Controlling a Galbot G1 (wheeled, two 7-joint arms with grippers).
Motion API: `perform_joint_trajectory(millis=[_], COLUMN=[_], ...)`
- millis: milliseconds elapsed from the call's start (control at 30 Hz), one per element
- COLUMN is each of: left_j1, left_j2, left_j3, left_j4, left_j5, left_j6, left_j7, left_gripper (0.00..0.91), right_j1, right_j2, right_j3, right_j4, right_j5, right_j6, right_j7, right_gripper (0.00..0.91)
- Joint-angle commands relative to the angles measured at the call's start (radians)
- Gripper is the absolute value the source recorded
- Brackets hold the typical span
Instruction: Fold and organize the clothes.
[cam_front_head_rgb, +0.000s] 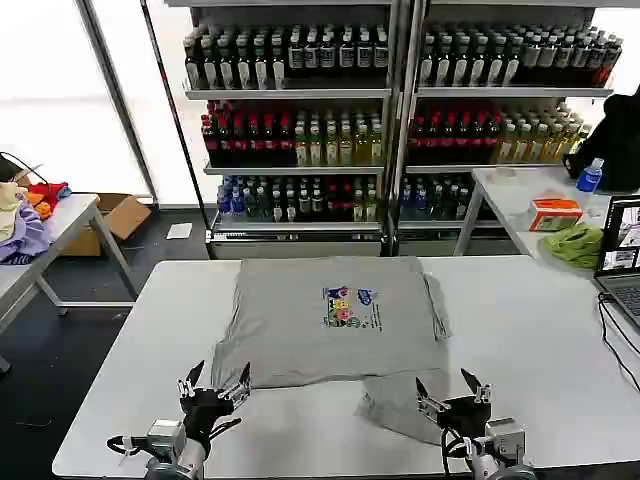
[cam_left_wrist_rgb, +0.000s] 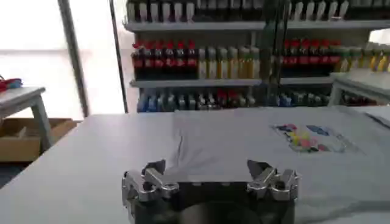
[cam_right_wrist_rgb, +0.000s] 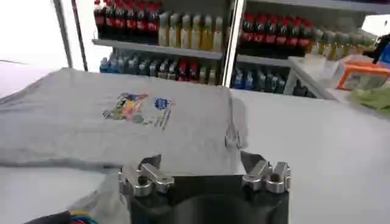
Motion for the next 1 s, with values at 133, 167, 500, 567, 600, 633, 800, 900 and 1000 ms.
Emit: perform_joint_trajectory(millis=[133, 167, 500, 567, 600, 633, 800, 900, 1000], left_j1=[-0.031, -0.032, -0.037, -0.038, -0.039, -0.041, -0.056, -0.063, -0.067], left_j2=[0.02, 0.02, 0.032, 0.034, 0.035, 0.035, 0.042, 0.042, 0.041], left_j3=[-0.011, -0.011, -0.011, -0.009, -0.008, -0.009, -0.014, -0.014, -0.012], left_j4=[0.087, 0.09, 0.112, 0.115, 0.116, 0.117, 0.134, 0.149, 0.158], left_j5=[-0.039, -0.04, -0.045, -0.047, -0.047, -0.049, -0.06, -0.072, -0.077], left_j6=[0.03, 0.029, 0.027, 0.027, 0.027, 0.027, 0.026, 0.027, 0.028], left_j7=[0.02, 0.021, 0.029, 0.03, 0.031, 0.031, 0.033, 0.031, 0.031], left_gripper=[0.907, 0.907, 0.907, 0.907, 0.907, 0.907, 0.907, 0.907, 0.907], right_j1=[-0.029, -0.029, -0.028, -0.024, -0.023, -0.021, -0.013, -0.012, -0.012], right_j2=[0.004, 0.007, 0.017, 0.022, 0.024, 0.028, 0.043, 0.052, 0.06], right_j3=[-0.075, -0.081, -0.09, -0.091, -0.092, -0.093, -0.097, -0.099, -0.105], right_j4=[0.005, 0.002, -0.034, -0.045, -0.049, -0.052, -0.075, -0.085, -0.095], right_j5=[0.002, -0.003, -0.014, -0.013, -0.013, -0.012, -0.013, -0.013, -0.014], right_j6=[-0.013, -0.014, -0.016, -0.014, -0.014, -0.013, -0.01, -0.008, -0.006], right_j7=[0.055, 0.058, 0.081, 0.081, 0.082, 0.084, 0.085, 0.084, 0.085], right_gripper=[0.907, 0.907, 0.907, 0.907, 0.907, 0.907, 0.907, 0.907, 0.907])
